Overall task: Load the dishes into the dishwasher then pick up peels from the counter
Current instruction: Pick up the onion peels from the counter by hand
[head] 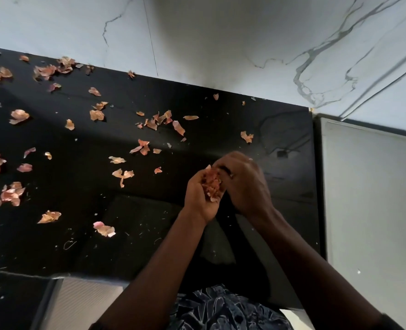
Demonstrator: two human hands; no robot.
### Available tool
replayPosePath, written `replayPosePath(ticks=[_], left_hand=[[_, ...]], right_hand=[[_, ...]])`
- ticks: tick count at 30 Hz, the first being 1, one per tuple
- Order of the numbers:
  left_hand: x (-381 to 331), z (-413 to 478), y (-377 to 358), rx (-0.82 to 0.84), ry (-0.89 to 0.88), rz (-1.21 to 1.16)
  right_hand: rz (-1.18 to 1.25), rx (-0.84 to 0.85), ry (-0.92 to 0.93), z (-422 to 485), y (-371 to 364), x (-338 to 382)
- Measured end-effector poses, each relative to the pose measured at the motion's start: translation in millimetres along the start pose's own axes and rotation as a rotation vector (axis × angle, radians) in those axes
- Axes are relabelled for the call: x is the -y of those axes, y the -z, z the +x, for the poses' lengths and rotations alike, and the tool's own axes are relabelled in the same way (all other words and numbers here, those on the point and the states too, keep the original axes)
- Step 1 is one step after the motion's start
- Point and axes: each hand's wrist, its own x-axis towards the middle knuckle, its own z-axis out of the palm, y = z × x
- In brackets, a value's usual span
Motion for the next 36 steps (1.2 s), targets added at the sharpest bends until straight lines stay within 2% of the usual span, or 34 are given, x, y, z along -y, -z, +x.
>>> replayPosePath(ticks=[2, 5, 9, 10, 12, 15, 21, 24, 26, 31, 36], left_hand=[[1, 2, -1, 0.007, 0.015, 0.016], [-6, 4, -4, 0.029, -0.007, 0.009], [-20, 11, -7, 0.039, 0.0, -0.139], [-23, 12, -7, 0.04, 0.002, -0.158], [-26, 12, -9, 0.035, -0.002, -0.169], [-27, 13, -9, 0.038, -0.004, -0.178], [-27, 13, -5, 0.038, -0.009, -0.146], [-27, 15, -6, 0.044, -0.014, -0.116], [-26, 17, -8, 0.052, -0.019, -0.085], [-21, 19, -11, 0.051, -0.055, 0.019], [-29, 21, -9, 0.082, -0.074, -0.054]], right_hand=[[-0.056, 0.068, 0.066, -1, -6, 5], [0.004, 0.034, 0.031, 10, -2, 4], [0.023, -0.24, -0.147, 60, 4, -36], [-0.027, -0.245, -0.218, 72, 3, -53], [-0.157, -0.107, -0.309, 85, -3, -81], [-0.256, 0.062, -0.226, 77, -16, -95], [-0.139, 0.005, -0.14, 47, -26, -78], [0.003, -0.158, -0.173, 50, -14, -59], [0.063, -0.21, -0.12, 52, -6, -37], [-0.014, -0.034, 0.051, 35, -12, -4], [0.103, -0.113, -0.019, 52, -6, -2]])
